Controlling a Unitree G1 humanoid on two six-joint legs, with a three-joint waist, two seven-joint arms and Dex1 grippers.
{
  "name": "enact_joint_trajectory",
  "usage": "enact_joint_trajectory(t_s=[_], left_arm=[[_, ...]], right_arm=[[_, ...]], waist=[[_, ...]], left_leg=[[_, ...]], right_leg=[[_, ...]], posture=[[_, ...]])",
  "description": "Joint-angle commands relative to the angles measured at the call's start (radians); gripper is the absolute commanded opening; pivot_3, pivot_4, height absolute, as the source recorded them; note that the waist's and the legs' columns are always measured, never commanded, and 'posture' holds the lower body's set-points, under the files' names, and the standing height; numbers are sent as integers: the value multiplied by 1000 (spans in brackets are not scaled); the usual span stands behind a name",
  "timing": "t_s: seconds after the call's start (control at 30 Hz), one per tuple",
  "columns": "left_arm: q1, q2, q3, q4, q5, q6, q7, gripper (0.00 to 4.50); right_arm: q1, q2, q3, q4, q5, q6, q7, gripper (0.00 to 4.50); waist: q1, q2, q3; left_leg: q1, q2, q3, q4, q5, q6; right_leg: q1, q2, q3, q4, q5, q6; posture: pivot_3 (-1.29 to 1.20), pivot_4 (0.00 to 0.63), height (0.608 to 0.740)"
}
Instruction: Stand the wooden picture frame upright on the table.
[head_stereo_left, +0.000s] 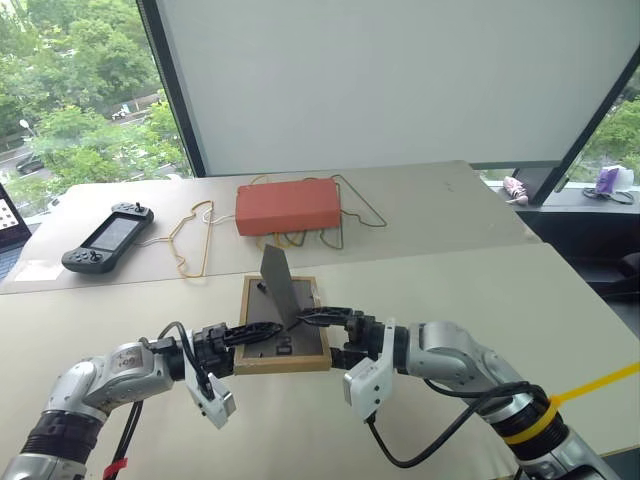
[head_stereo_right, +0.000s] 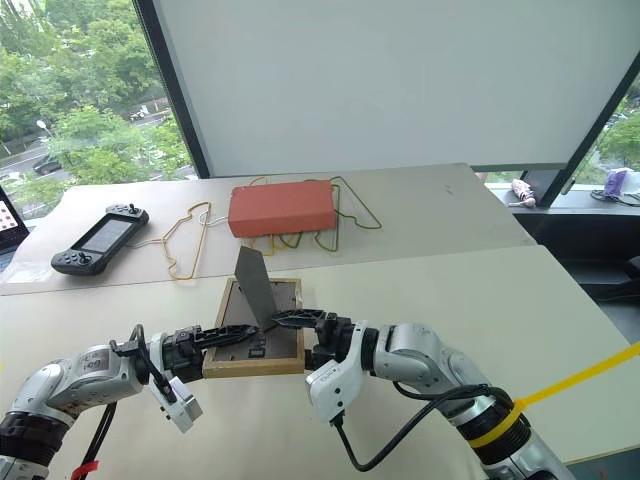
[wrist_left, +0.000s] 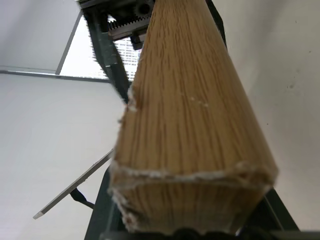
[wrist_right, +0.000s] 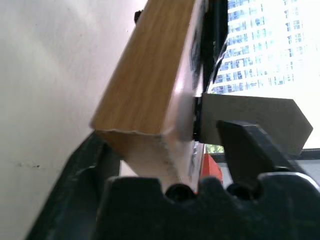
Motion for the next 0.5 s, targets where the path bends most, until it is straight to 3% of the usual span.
enact_joint_trajectory(t_s=[0.03,0.13,0.3,0.33,0.5], left_arm=[[3,7,1,-16,-26,4,15,1093],[6,14,-10,-11,-47,15,12,1093],[10,30,-41,-10,-138,49,-12,1093],[12,34,-49,-14,-169,62,-21,2053],[38,41,-28,-78,-231,85,-33,3770]], right_arm=[[-10,3,-41,-35,1,-21,-37,1978],[-12,4,-53,-37,-28,-21,-62,1348],[-6,1,-80,-38,-58,-18,-103,1252],[-5,-2,-90,-35,-54,-15,-109,1251],[-21,-20,-169,20,24,35,-117,1251]], waist=[[0,0,0],[0,0,0],[0,0,0],[0,0,0],[0,0,0]], left_leg=[[0,0,0,0,0,0],[1,0,0,0,0,0],[1,0,0,0,0,0],[1,0,0,0,0,0],[1,0,0,0,0,0]], right_leg=[[0,0,0,0,0,0],[0,0,0,1,0,0],[0,0,0,1,0,0],[0,0,0,1,0,0],[1,0,1,0,0,0]], posture=[[0,150,740],[0,150,740],[0,150,740],[0,150,740],[0,150,740]])
